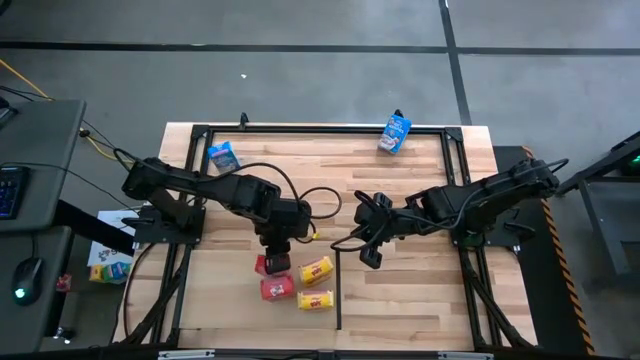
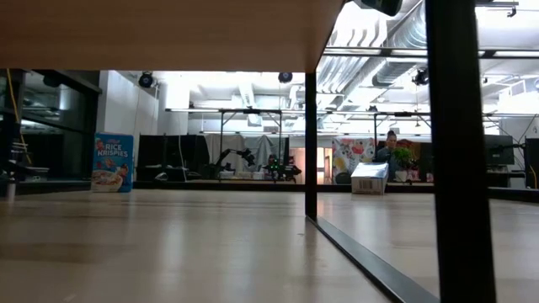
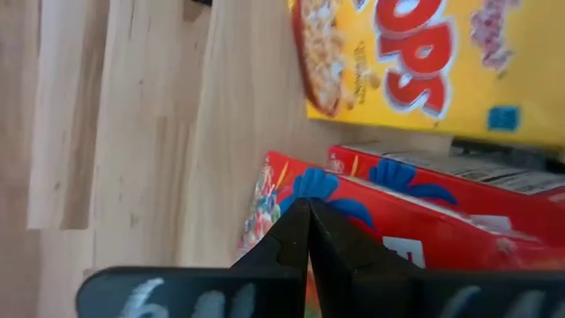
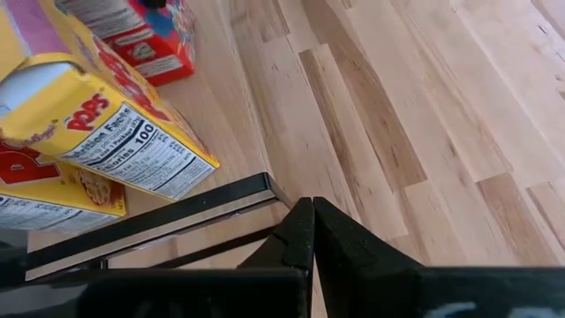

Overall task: Stack cereal on shelf
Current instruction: Put the red cereal box on the shelf aligned with the red cereal box

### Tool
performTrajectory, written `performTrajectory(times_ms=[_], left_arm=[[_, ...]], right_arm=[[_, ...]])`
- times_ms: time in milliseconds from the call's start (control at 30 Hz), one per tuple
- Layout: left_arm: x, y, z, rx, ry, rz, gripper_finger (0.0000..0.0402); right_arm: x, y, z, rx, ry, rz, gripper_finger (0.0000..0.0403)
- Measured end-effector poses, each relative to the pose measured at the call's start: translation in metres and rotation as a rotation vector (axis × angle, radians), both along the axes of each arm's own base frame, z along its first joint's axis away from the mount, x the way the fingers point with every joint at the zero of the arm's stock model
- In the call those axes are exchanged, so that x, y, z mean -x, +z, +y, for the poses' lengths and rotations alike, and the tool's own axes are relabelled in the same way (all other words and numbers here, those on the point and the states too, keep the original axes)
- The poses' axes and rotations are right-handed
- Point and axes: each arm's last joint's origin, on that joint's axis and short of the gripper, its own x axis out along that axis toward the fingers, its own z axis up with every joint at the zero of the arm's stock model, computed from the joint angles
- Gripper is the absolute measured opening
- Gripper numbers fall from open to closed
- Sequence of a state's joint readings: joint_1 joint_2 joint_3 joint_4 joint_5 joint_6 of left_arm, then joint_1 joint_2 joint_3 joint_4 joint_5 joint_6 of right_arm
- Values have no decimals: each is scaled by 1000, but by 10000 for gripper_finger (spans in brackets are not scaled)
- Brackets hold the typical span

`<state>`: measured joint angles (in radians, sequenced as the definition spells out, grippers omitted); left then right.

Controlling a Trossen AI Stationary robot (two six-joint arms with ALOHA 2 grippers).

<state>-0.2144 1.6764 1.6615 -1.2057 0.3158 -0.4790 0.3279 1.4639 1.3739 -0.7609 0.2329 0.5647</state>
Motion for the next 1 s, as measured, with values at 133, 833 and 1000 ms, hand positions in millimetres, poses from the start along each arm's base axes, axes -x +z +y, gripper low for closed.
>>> performTrajectory(times_ms=[133,833,1000], left_arm=[[0,1,-3,12,28,6,0],[10,21,13,-62,91,-116,0],[30,48,32,-225,121,-277,0]], right_arm=[[0,0,0,-4,-4,0,0],[0,0,-2,39,-28,-10,0],[0,0,-3,52,-40,-5,0]])
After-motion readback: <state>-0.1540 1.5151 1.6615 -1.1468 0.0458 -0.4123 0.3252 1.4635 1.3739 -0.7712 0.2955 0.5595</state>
